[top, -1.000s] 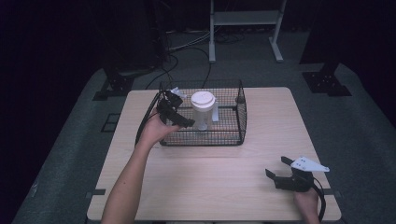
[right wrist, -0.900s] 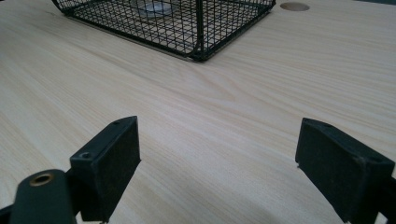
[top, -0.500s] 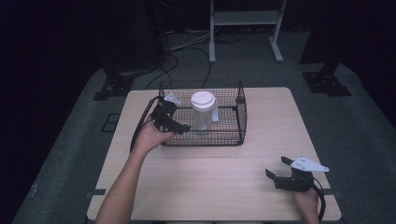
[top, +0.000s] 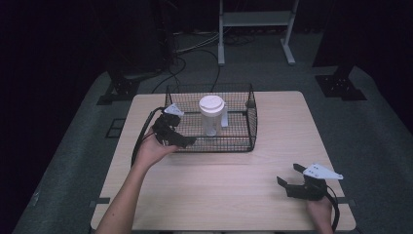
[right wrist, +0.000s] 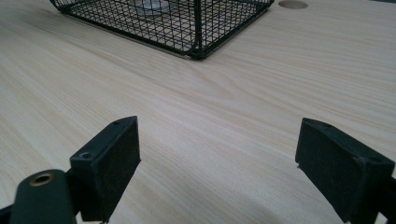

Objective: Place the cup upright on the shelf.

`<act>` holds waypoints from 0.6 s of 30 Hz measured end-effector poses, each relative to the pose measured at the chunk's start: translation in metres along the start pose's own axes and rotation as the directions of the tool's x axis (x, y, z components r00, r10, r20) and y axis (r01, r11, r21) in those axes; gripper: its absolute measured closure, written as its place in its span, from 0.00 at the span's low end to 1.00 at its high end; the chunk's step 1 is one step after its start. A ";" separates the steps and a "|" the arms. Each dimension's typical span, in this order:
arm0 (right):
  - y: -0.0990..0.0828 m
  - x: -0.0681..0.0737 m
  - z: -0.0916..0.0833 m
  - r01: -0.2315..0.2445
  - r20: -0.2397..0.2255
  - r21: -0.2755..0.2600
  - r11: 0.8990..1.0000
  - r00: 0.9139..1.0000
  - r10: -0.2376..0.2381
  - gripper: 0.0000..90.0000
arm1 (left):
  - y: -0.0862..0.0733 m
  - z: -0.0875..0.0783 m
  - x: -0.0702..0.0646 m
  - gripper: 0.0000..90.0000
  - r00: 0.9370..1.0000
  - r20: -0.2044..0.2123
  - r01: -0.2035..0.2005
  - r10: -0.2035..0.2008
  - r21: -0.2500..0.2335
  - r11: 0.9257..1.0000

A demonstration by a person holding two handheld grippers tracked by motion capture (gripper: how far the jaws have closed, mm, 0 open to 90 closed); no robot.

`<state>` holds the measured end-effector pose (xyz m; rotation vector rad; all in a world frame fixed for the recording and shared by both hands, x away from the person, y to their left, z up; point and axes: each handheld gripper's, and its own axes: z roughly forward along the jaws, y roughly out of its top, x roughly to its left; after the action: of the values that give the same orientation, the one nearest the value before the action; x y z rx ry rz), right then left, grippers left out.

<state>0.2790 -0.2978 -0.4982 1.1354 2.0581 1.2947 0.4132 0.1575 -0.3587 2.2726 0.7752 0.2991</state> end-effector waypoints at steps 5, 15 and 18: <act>0.000 0.000 0.000 -0.001 0.001 0.001 1.000 1.000 0.001 0.14 | -0.007 -0.005 -0.006 0.01 1.000 0.005 -0.011 0.011 -0.018 1.000; 0.000 0.000 0.000 -0.004 0.002 0.002 1.000 1.000 0.004 0.14 | -0.021 -0.010 -0.022 0.01 0.999 0.026 -0.040 0.041 -0.043 0.998; 0.000 0.000 0.000 -0.004 0.002 0.002 1.000 1.000 0.004 0.14 | -0.025 -0.012 -0.026 0.01 0.998 0.027 -0.047 0.049 -0.044 0.998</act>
<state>0.2790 -0.2977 -0.4982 1.1419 2.0571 1.2935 0.3771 0.1625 -0.3672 2.2527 0.6943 0.3026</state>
